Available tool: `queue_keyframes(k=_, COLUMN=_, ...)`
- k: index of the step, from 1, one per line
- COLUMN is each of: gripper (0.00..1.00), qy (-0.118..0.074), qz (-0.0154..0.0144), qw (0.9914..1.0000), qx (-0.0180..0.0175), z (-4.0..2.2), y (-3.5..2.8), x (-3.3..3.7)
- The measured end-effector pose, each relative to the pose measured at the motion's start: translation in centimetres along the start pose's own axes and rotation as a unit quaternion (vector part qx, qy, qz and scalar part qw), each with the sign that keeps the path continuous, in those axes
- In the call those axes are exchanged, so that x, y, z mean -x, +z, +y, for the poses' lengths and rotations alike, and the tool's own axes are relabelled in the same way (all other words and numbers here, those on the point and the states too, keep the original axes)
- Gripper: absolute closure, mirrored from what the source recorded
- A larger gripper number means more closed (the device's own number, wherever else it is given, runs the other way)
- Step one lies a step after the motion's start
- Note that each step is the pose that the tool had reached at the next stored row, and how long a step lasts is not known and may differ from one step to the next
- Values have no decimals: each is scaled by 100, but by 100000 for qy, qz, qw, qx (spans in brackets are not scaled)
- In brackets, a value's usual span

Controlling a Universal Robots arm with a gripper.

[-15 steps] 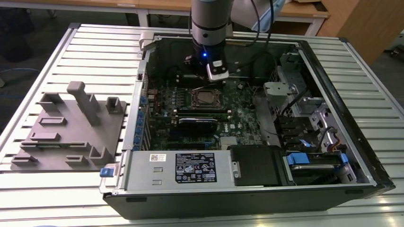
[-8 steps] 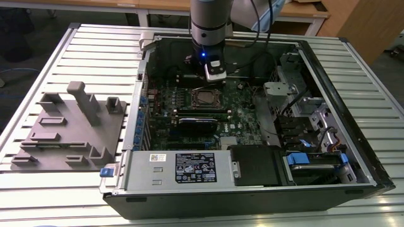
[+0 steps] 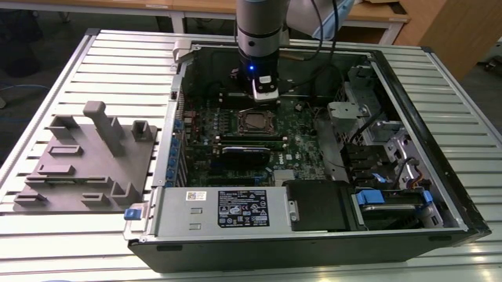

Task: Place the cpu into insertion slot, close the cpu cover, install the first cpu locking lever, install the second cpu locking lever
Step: 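Install the first cpu locking lever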

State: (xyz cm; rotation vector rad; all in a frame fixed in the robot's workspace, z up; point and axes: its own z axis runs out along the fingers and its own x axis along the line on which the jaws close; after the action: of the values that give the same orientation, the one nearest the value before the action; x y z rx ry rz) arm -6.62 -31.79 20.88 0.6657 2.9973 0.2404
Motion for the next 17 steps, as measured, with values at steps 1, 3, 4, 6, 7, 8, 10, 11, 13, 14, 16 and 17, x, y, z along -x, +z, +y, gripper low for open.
queue_keyframes(k=1, gripper=90, qy=394, qz=-65, qw=99999, qx=-5, z=0, y=1, x=-1)
queue_keyframes(k=3, gripper=90, qy=978, qz=-165, qw=99995, qx=-20, z=1, y=2, x=-6)
queue_keyframes(k=4, gripper=90, qy=1203, qz=-199, qw=99993, qx=-33, z=2, y=3, x=-10)
queue_keyframes(k=6, gripper=90, qy=1638, qz=-272, qw=99986, qx=-49, z=5, y=4, x=-18)
queue_keyframes(k=7, gripper=90, qy=1835, qz=-307, qw=99983, qx=-56, z=6, y=4, x=-22)
queue_keyframes(k=8, gripper=90, qy=2035, qz=-340, qw=99979, qx=-61, z=8, y=5, x=-25)
queue_keyframes(k=10, gripper=90, qy=2395, qz=-396, qw=99971, qx=-59, z=11, y=7, x=-30)
queue_keyframes(k=11, gripper=90, qy=2540, qz=-424, qw=99967, qx=-61, z=12, y=8, x=-33)
queue_keyframes(k=13, gripper=90, qy=2732, qz=-457, qw=99962, qx=-80, z=12, y=9, x=-34)
queue_keyframes(k=14, gripper=90, qy=2752, qz=-489, qw=99961, qx=-66, z=12, y=10, x=-34)
queue_keyframes(k=16, gripper=90, qy=2760, qz=-580, qw=99960, qx=-6, z=12, y=14, x=-35)
queue_keyframes(k=17, gripper=90, qy=2750, qz=-639, qw=99960, qx=30, z=11, y=16, x=-35)
